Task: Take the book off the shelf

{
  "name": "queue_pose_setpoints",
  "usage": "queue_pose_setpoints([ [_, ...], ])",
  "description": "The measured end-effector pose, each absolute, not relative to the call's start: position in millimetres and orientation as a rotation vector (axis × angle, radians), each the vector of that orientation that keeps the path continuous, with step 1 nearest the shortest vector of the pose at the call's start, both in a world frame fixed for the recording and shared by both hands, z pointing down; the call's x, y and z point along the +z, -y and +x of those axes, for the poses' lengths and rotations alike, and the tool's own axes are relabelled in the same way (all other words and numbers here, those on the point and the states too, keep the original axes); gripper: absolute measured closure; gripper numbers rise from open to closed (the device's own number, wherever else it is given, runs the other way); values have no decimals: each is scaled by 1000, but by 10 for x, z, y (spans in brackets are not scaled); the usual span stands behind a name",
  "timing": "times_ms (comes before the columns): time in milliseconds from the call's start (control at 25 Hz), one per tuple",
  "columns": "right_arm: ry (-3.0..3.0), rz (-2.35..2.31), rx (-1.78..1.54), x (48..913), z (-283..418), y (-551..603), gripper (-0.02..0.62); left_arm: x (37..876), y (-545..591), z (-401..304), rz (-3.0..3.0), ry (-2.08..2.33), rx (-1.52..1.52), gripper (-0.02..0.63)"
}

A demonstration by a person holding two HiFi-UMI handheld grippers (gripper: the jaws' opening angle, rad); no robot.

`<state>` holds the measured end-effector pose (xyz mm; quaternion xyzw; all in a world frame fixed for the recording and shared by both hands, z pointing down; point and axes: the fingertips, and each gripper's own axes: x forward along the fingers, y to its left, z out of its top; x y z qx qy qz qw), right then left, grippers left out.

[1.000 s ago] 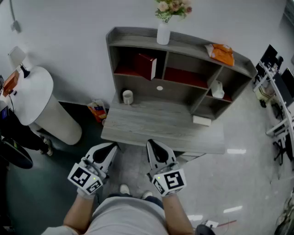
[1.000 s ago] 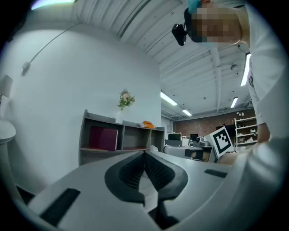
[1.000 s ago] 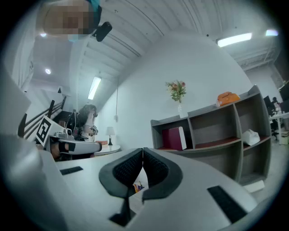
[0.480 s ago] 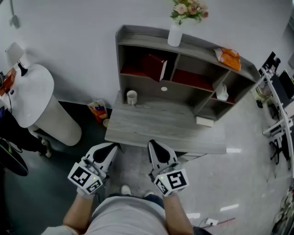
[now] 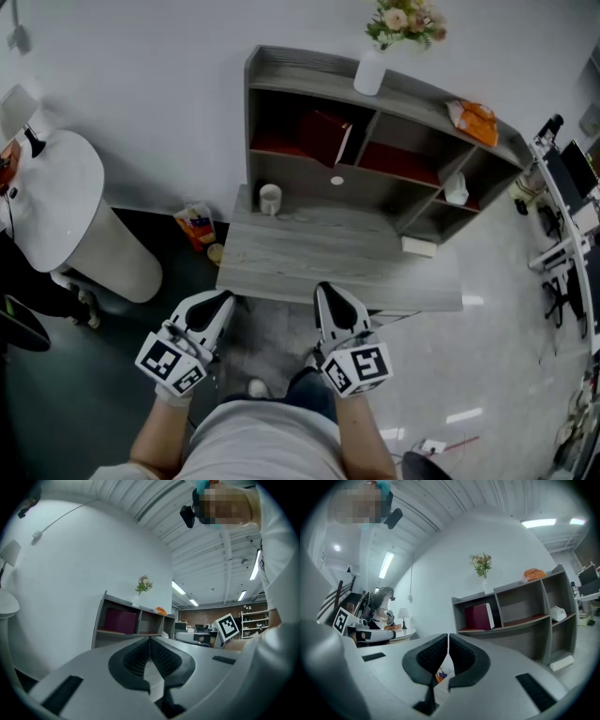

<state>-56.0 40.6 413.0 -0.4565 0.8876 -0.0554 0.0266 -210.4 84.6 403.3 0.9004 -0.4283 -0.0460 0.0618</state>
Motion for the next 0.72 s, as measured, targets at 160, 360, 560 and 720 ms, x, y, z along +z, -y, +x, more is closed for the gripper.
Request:
queue_pose_setpoints([
  [160,-2728,-1422,-186,4162,-504,-224,574,4104,-663,-2079,2706,1296,-129,589],
  [360,-2728,-1410,-209,4193,-358,102,574,4135,-316,-1933,2663,1320,-137,589],
  [560,-2735,-1384,-227,4199,-139,481,574,4139,76,-1656,2661,1338,-114,588],
  [720,-2737,-1358,-234,4183,73,797,574,4151,412,-1399,2651,1354,-94,588],
])
